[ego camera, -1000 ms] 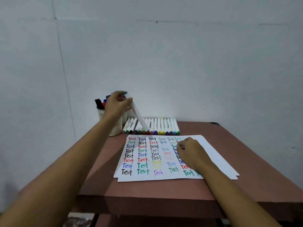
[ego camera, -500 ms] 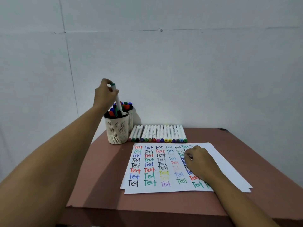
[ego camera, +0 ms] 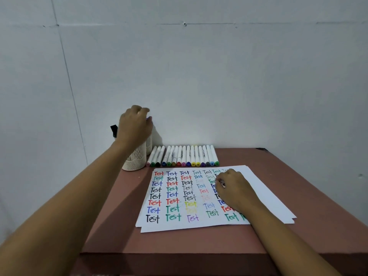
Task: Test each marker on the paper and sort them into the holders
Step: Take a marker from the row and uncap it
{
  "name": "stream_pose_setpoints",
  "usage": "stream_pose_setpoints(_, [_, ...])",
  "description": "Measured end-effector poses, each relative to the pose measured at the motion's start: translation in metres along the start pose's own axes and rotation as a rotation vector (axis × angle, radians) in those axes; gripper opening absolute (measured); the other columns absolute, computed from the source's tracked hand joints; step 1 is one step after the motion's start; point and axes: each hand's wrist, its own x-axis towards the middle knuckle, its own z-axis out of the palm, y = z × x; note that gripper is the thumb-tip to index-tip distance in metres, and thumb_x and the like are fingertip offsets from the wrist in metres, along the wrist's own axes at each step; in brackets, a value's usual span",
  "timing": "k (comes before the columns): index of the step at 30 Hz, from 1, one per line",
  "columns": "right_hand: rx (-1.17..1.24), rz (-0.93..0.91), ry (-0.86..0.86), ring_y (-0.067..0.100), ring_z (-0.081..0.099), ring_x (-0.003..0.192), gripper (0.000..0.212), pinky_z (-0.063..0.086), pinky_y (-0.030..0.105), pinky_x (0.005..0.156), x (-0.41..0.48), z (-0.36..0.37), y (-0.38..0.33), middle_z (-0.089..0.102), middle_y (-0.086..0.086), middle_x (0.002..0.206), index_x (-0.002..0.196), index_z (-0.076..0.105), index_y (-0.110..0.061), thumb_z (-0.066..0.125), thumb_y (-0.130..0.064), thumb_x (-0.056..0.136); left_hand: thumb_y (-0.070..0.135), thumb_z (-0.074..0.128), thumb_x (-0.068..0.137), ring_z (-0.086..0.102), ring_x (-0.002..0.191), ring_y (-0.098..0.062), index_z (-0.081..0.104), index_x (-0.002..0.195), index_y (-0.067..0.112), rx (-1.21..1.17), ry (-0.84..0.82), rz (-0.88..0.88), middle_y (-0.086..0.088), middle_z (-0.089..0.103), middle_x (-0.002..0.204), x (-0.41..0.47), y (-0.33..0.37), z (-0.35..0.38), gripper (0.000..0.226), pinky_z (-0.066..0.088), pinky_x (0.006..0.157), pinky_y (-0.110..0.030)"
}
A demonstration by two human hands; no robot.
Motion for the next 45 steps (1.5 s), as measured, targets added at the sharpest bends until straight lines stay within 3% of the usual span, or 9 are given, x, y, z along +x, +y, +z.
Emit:
stream_pose_setpoints(5, [-0.015,0.008,-0.014,0.019,0.051,0.108,0.029,0.046,0.030,0.088,0.001,0.002,0.000,0.058,0.004,0.118,0.115,0.063,-0.015,0.044,-0.026,0.097,0.025,0.044,0.096,0.055,0.106,-0.021,0.056,0.123,0.011,-0.319,-0.304,-0.003,-0.009,0.056,0.122,-0.045,0.066,0.008,0.032,0.045,0.093,-0.034])
stream_pose_setpoints(12, [-0.077,0.010,-0.074,0.021,0.048,0.111,0.029,0.042,0.032,0.090,0.003,0.003,-0.001,0.055,0.003,0.122,0.118,0.058,-0.016,0.042,-0.027,0.096,0.036,0.035,0.098,0.041,0.124,-0.024,0.054,0.125,0.019,-0.257,-0.871,0.047,-0.008,0.045,0.132,-0.096,0.079,0.047,0.037,0.037,0.101,-0.038])
stream_pose_setpoints(18, [-0.080,0.057,-0.173,0.019,0.056,0.086,0.023,0.044,0.029,0.068,0.036,-0.010,0.000,0.062,0.001,0.092,0.096,0.064,-0.013,0.045,-0.025,0.094,0.036,0.034,0.099,0.039,0.126,-0.021,0.048,0.133,0.018,-0.283,-0.819,0.051,-0.006,0.040,0.139,-0.100,0.081,0.046,0.040,0.033,0.103,-0.034])
stream_pose_setpoints(22, [0.018,0.220,-0.032,0.021,0.050,0.069,0.025,0.031,0.025,0.050,0.062,-0.004,0.009,0.047,-0.001,0.065,0.072,0.052,-0.011,0.045,-0.020,0.095,0.035,0.035,0.099,0.040,0.124,-0.021,0.049,0.131,0.017,-0.293,-0.797,0.064,-0.006,0.042,0.137,-0.099,0.083,0.049,0.040,0.034,0.101,-0.033])
stream_pose_setpoints(26, [0.118,0.367,-0.019,0.024,0.044,0.076,0.034,0.030,0.026,0.054,0.087,0.013,0.015,0.041,0.002,0.063,0.058,0.039,-0.012,0.043,-0.015,0.092,0.035,0.033,0.099,0.040,0.123,-0.022,0.049,0.131,0.016,-0.270,-0.790,0.085,-0.007,0.043,0.136,-0.099,0.084,0.052,0.040,0.035,0.101,-0.033])
stream_pose_setpoints(32, [0.047,0.525,-0.059,0.032,0.054,0.106,0.017,0.043,0.033,0.073,0.106,0.028,0.011,0.062,0.013,0.107,0.098,0.059,-0.007,0.050,-0.019,0.091,0.034,0.031,0.100,0.041,0.119,-0.024,0.050,0.129,0.015,-0.242,-0.785,0.116,-0.008,0.045,0.131,-0.100,0.082,0.058,0.040,0.037,0.099,-0.038])
stream_pose_setpoints(37, [0.134,0.610,-0.017,0.026,0.059,0.089,0.024,0.042,0.031,0.068,0.109,0.031,0.012,0.061,0.009,0.091,0.067,0.047,-0.011,0.052,-0.016,0.090,0.034,0.030,0.099,0.042,0.119,-0.024,0.050,0.129,0.014,-0.220,-0.787,0.126,-0.008,0.046,0.130,-0.101,0.079,0.060,0.041,0.038,0.100,-0.041])
stream_pose_setpoints(42, [0.377,0.671,0.229,0.027,0.055,0.083,0.023,0.037,0.030,0.065,0.102,0.013,0.016,0.062,0.016,0.102,0.104,0.059,0.003,0.044,-0.012,0.095,0.034,0.034,0.098,0.041,0.122,-0.026,0.047,0.134,0.017,-0.203,-0.672,0.122,-0.009,0.046,0.134,-0.100,0.078,0.057,0.041,0.037,0.098,-0.036])
stream_pose_setpoints(45, [0.555,0.648,0.346,0.024,0.054,0.080,0.026,0.045,0.034,0.069,0.087,-0.001,0.018,0.063,0.014,0.097,0.103,0.061,0.003,0.044,-0.015,0.094,0.031,0.040,0.096,0.043,0.121,-0.027,0.048,0.132,0.016,-0.226,-0.541,0.142,-0.010,0.048,0.132,-0.098,0.076,0.054,0.040,0.037,0.096,-0.034])
